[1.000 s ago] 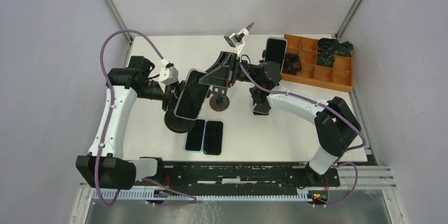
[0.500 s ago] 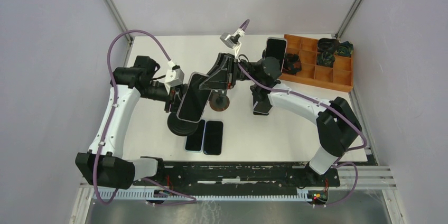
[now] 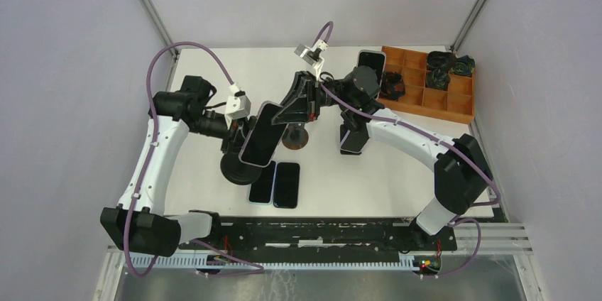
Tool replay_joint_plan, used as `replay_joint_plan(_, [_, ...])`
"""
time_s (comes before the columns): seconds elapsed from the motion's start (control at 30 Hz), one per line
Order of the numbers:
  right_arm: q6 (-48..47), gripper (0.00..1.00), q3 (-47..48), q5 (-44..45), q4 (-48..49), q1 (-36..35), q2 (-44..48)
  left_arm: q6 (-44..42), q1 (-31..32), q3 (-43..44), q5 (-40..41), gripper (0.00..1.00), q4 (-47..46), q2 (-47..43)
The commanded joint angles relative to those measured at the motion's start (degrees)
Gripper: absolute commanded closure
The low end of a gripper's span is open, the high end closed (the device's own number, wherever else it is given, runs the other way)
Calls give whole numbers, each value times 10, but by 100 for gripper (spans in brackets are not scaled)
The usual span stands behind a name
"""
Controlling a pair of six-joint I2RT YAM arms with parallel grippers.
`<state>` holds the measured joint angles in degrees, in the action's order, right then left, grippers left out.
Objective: Remove the phone from the phone stand
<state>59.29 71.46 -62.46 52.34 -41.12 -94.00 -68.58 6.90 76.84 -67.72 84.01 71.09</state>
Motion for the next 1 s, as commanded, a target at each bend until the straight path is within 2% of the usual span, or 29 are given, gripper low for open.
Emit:
replay_joint_plan(0.0, [-58, 89, 25, -17, -42, 3, 16, 21, 10, 7, -54, 98, 0, -21])
replay_joint_plan(0.1, [0, 99, 28, -11, 29, 5, 8, 14, 15, 1, -51, 98, 0, -21])
replay_joint_plan(0.3, [188, 100, 39, 43, 224, 44, -16, -32, 26, -18, -13, 98, 0, -37])
replay_joint_plan(0.37, [216, 100, 35, 66, 264, 58, -11, -57, 36, -31, 10, 98, 0, -47])
replay_joint_plan(0.83, [168, 100, 24, 116, 226, 84, 37, -99, 83, -88, 67, 98, 0, -71])
replay_joint_plan(0.97, [118, 100, 12, 124, 180, 86, 64, -99, 84, -90, 80, 98, 0, -71])
